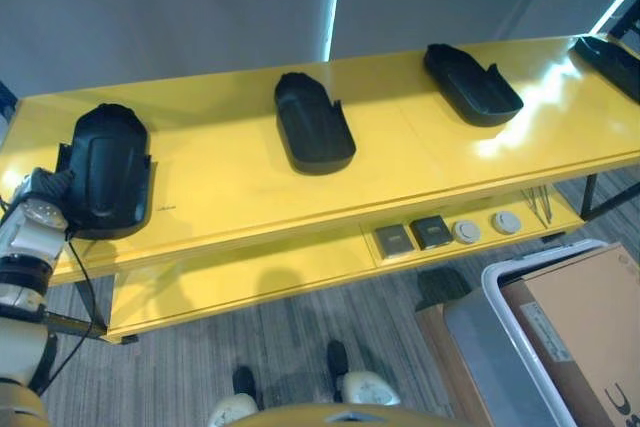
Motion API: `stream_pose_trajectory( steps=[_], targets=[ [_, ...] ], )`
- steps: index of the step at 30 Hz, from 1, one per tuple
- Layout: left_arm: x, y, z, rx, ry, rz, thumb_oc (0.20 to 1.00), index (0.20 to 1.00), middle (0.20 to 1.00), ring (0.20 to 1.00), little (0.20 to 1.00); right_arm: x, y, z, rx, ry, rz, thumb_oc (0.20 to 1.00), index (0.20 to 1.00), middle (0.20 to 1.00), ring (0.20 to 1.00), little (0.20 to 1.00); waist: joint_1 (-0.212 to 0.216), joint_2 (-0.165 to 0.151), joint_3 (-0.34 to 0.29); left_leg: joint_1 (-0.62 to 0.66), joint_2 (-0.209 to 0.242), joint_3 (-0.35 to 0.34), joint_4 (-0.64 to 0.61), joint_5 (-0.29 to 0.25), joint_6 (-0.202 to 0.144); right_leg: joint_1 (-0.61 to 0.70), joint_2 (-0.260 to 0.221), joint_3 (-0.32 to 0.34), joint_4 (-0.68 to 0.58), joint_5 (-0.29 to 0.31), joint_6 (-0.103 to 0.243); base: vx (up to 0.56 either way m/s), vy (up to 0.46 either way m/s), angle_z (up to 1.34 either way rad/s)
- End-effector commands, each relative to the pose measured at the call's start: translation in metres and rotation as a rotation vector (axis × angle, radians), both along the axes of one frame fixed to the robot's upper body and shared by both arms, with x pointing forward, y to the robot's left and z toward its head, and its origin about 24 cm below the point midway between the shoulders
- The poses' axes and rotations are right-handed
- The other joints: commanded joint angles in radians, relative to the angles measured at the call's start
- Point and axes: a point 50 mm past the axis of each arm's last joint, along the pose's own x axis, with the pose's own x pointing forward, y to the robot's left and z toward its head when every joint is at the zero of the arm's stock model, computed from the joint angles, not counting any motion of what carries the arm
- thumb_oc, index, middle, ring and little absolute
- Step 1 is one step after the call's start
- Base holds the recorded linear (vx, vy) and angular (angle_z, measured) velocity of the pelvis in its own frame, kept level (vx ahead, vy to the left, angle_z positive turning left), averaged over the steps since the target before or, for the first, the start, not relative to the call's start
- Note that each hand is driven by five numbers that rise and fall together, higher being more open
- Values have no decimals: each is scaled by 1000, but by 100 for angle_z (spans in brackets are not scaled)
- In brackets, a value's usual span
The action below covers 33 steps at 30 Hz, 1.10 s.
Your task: Move parts from the plastic box to the shelf.
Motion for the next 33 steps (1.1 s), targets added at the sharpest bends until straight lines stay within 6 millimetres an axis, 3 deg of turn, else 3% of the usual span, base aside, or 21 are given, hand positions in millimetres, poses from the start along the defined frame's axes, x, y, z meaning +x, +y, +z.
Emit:
stream_pose_trajectory(
  steps=[1,10,11,12,13,14,24,33],
  targets=[
    [11,7,44,171,-153,64,200,200,200,200,200,-5,-16,5,-36,40,63,1000,1000,1000,1000,1000,-9,-11,-1,-92,-37,-1,176,-120,106,-33,17,55,104,-61,50,-8,-13,-6],
    [5,19,61,255,-272,210,200,200,200,200,200,-1,-10,4,1,24,62,1000,1000,1000,1000,1000,-16,-39,23,-111,-26,4,194,-128,107,-38,26,59,100,-55,49,-13,-39,-2],
    [4,20,62,252,-281,215,231,231,231,231,231,-1,-9,3,5,22,61,1000,1000,1000,1000,1000,-16,-42,24,-113,-26,3,195,-128,107,-38,27,60,99,-55,49,5,-55,-1],
    [4,20,63,251,-289,218,705,705,705,705,705,-2,-8,3,8,21,59,1000,1000,1000,1000,1000,-17,-44,24,-115,-26,3,197,-129,107,-39,28,61,98,-54,48,0,0,0],
    [4,20,63,251,-289,218,705,705,705,705,705,-2,-8,3,8,21,59,1000,1000,1000,1000,1000,-17,-44,24,-115,-26,3,197,-129,107,-39,28,61,98,-54,48,7,-48,-4],
    [5,19,64,215,-330,231,1000,1000,1000,1000,1000,-1,-7,3,13,23,57,1000,1000,1000,1000,1000,-18,-50,25,-114,-24,3,196,-129,107,-38,31,62,95,-52,47,1,-42,-6],
    [14,8,66,144,-415,186,1000,1000,1000,1000,1000,-5,-6,2,11,20,56,1000,1000,1000,1000,1000,-23,-44,11,-94,-27,6,186,-128,102,-21,31,62,85,-53,45,8,-9,-5],
    [29,-34,120,92,-817,-63,1000,1000,1000,1000,1000,-11,-5,1,-3,23,48,1000,1000,1000,1000,1000,-12,-19,-21,-50,-37,6,150,-123,96,8,18,48,66,-52,46,1,2,0]
  ],
)
